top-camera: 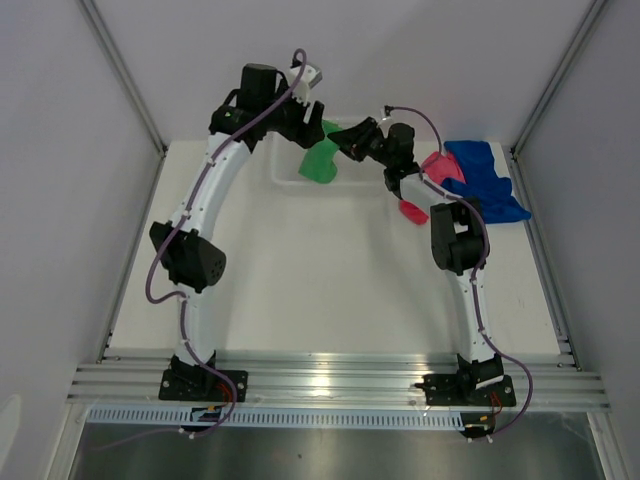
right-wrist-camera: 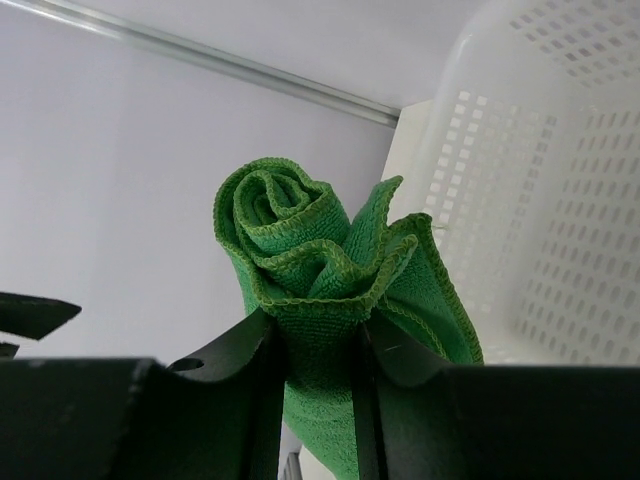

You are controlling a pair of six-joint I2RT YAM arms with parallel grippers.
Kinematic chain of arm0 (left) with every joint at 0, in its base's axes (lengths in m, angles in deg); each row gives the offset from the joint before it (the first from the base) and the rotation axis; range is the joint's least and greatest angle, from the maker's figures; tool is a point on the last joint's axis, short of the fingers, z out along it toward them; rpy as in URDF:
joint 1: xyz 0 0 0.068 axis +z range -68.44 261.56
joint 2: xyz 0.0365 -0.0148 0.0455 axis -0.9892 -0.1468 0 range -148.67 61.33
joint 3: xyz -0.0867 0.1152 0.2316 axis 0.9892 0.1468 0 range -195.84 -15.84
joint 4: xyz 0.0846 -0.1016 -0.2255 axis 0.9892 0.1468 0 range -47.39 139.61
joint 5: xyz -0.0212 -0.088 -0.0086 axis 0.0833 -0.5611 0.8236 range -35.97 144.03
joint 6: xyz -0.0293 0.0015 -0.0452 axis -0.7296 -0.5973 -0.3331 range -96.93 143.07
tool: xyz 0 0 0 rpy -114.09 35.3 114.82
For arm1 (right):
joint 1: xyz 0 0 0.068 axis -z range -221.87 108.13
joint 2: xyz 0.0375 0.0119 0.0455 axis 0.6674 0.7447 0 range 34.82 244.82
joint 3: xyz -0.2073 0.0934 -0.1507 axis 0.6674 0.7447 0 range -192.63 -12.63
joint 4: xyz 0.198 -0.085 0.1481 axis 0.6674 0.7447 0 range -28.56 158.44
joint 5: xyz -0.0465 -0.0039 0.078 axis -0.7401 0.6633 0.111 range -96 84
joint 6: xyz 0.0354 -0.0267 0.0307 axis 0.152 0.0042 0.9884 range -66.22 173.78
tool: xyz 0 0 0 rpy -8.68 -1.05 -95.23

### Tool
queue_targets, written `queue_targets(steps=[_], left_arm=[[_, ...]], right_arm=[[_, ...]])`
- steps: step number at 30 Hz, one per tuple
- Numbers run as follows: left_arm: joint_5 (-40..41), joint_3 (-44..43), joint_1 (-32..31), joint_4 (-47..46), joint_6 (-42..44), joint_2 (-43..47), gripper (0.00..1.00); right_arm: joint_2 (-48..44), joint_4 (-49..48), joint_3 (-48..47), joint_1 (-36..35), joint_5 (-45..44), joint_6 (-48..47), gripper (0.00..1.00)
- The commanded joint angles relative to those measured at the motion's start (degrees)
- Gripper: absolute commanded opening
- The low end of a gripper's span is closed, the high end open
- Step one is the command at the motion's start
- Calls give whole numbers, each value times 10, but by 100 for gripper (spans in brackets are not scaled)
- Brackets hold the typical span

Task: Roll the towels
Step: Place the rolled towel into the container

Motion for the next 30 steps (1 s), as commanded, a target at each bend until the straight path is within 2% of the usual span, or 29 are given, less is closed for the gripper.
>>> queue_targets(steps=[1,5,11,14,18,23,30], left_arm=[[-63,-1,21,25,-19,26,77],[-103,3,58,19,-23,32,77],[-144,33,70,62,88,55,96],[-178,34,71,88,139,73,99],[-214,43,70,105,177,96,99],[-215,43,71,109,193,115,100],[-268,32,71,125,179,138,99]], right_arm=[[-7,-65,-7,4,36,-18,0],[-14,-91,-9,4,58,-16,0],[-41,-134,-9,4,115,-19,0],[-65,-162,0,4,143,-6,0],[-93,-239,31,4,172,29,0],[-141,-302,92,-2,200,47,0],[-204,-313,121,-3,244,19,0]])
